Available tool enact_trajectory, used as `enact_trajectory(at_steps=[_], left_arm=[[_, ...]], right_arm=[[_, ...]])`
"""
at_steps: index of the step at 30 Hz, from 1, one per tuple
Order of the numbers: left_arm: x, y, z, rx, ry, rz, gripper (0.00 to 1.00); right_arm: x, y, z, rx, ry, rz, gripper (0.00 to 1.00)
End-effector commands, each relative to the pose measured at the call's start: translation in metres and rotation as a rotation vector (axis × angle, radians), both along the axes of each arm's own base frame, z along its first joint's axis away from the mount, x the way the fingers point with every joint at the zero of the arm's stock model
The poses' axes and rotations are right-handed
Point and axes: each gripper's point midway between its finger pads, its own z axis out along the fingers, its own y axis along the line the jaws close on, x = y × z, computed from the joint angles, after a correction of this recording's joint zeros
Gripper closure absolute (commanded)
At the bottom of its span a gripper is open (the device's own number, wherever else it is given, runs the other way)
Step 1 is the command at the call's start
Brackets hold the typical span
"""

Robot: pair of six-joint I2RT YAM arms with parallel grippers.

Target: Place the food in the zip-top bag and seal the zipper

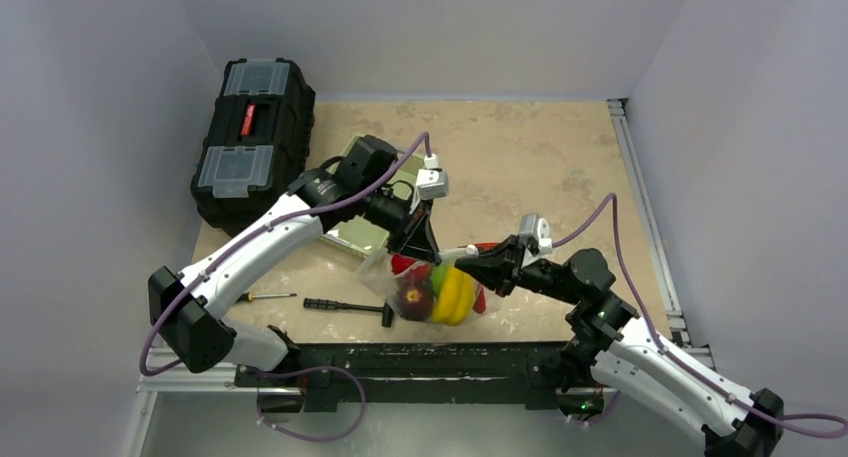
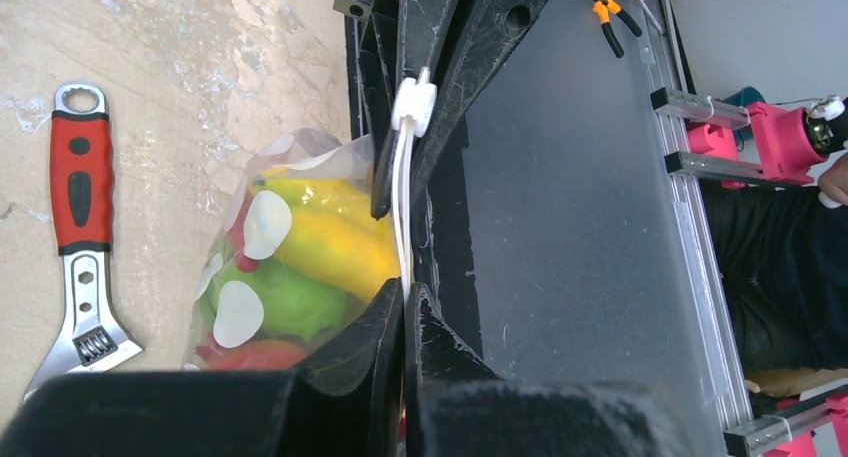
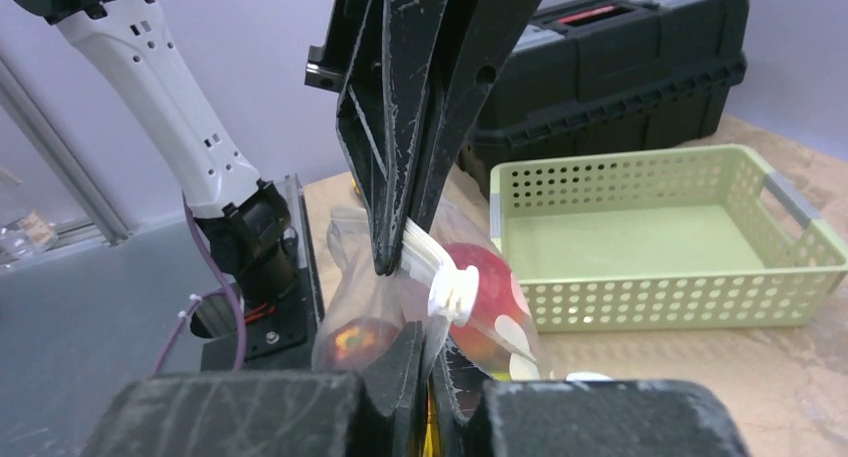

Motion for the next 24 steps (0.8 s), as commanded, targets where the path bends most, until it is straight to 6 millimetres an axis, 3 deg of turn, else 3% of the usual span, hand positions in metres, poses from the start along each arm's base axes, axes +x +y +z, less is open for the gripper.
enact_trajectory(at_steps=[1, 2, 7, 15, 24], left_arm=[[-0.004, -0.002, 0.011, -0.054, -0.003, -0.04, 1.0], [-0.003, -0.003, 0.015, -0.06, 0.0, -0.029, 0.93], [0.002, -0.007, 0.039, -0.131, -0.003, 0.055, 0.33], [0.038, -0.03, 0.074, -0.253, -0.108, 0.303, 0.29], [0.019, -0.05, 0.066, -0.242, -0.127, 0.174, 0.3]], right_arm=[[0.002, -0.001, 0.03, 0.056, -0.049, -0.013, 1.0], [0.003, -0.003, 0.029, 0.06, -0.043, -0.026, 1.0], [0.007, -0.005, 0.026, 0.054, -0.011, -0.055, 1.0], [0.004, -0.001, 0.023, 0.032, 0.027, -0.022, 1.0], [0.0, -0.002, 0.026, 0.035, 0.011, -0.014, 1.0]])
